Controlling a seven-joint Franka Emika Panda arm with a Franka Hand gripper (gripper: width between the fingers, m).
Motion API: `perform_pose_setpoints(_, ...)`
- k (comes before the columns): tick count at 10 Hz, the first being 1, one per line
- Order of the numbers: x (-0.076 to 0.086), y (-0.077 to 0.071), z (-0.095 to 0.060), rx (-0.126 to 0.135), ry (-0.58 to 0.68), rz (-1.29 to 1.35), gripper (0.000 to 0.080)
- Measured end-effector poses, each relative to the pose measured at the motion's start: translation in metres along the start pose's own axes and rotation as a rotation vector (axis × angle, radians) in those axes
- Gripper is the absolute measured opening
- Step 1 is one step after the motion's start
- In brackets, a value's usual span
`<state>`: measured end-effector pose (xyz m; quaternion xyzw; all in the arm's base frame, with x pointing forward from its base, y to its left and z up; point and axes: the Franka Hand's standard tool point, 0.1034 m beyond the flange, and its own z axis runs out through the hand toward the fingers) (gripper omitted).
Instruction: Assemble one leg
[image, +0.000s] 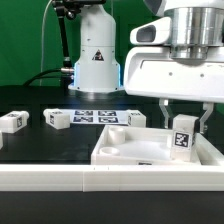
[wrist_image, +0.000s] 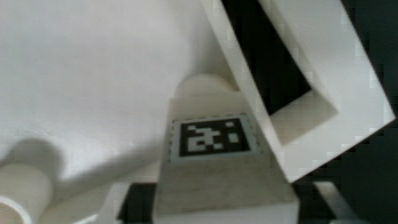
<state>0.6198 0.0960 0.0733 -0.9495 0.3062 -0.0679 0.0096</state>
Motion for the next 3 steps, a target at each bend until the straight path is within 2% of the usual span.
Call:
perform_pose_setpoints(1,-0.0002,-0.0003,0.0003,0.001,0.0,0.0,0.0302)
perform_pose_setpoints(2,-0.0002,-0.0002,0.0004,0.001,0.0,0.0,0.052)
perform_pose_setpoints(3,-0.0002,-0.0002,0.0005,0.0,0.0,0.0,0.052)
